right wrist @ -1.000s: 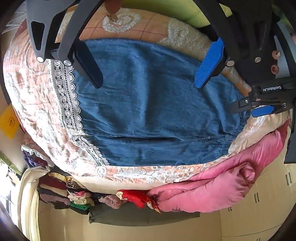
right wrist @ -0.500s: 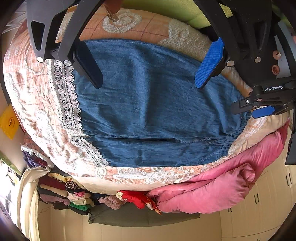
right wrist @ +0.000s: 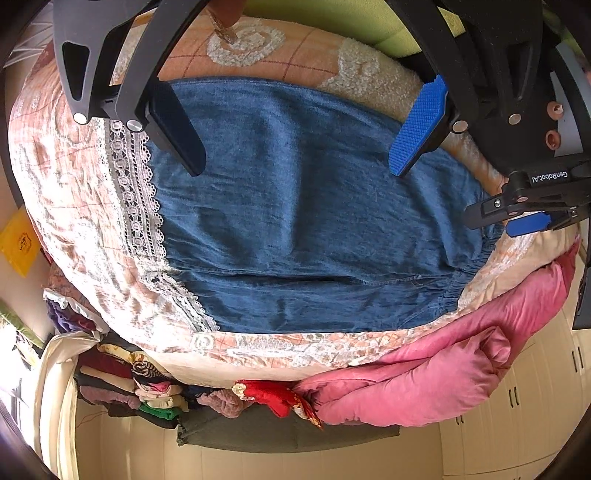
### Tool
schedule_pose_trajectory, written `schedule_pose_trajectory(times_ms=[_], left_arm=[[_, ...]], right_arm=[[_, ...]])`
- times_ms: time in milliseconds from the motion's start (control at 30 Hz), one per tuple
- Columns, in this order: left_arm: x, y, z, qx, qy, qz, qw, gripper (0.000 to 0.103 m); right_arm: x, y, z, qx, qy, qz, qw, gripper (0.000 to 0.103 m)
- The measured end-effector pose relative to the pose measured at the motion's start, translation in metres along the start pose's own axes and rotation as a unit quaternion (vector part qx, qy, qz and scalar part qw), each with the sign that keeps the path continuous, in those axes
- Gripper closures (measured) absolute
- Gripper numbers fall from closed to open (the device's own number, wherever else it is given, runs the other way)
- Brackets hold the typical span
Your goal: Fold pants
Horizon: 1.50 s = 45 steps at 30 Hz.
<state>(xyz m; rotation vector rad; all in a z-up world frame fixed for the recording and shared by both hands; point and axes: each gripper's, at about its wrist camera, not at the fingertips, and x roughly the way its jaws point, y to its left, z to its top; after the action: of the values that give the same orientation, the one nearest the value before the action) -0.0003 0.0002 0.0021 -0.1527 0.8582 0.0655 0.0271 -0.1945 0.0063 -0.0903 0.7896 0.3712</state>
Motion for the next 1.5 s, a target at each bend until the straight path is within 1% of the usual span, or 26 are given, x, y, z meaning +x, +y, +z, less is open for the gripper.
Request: schedule_pose_trajectory(times_ms=[600, 967, 1267, 1500], left_arm=[[-0.005, 0.005, 0.005, -0.002, -0.004, 0.004, 1.0000, 0.009], [-0.001, 0.011, 0.007, -0.007, -0.003, 0.007, 0.9999, 0.009], [0.009, 0.022, 0.016, -0.014, 0.000, 0.014, 0.9998, 0.009], [0.023, 0.044, 0.037, -0.029, 0.002, 0.024, 0.9993, 0.009]], right_arm=[[0.002, 0.002, 0.001, -0.005, 0.001, 0.000, 1.000, 0.004], [0.007, 0.006, 0.003, -0.011, 0.004, 0.002, 1.000, 0.004], [0.025, 0.013, 0.027, -0.019, 0.004, 0.023, 1.000, 0.004], [0.049, 0.022, 0.064, -0.041, -0.003, 0.046, 0.998, 0.004]])
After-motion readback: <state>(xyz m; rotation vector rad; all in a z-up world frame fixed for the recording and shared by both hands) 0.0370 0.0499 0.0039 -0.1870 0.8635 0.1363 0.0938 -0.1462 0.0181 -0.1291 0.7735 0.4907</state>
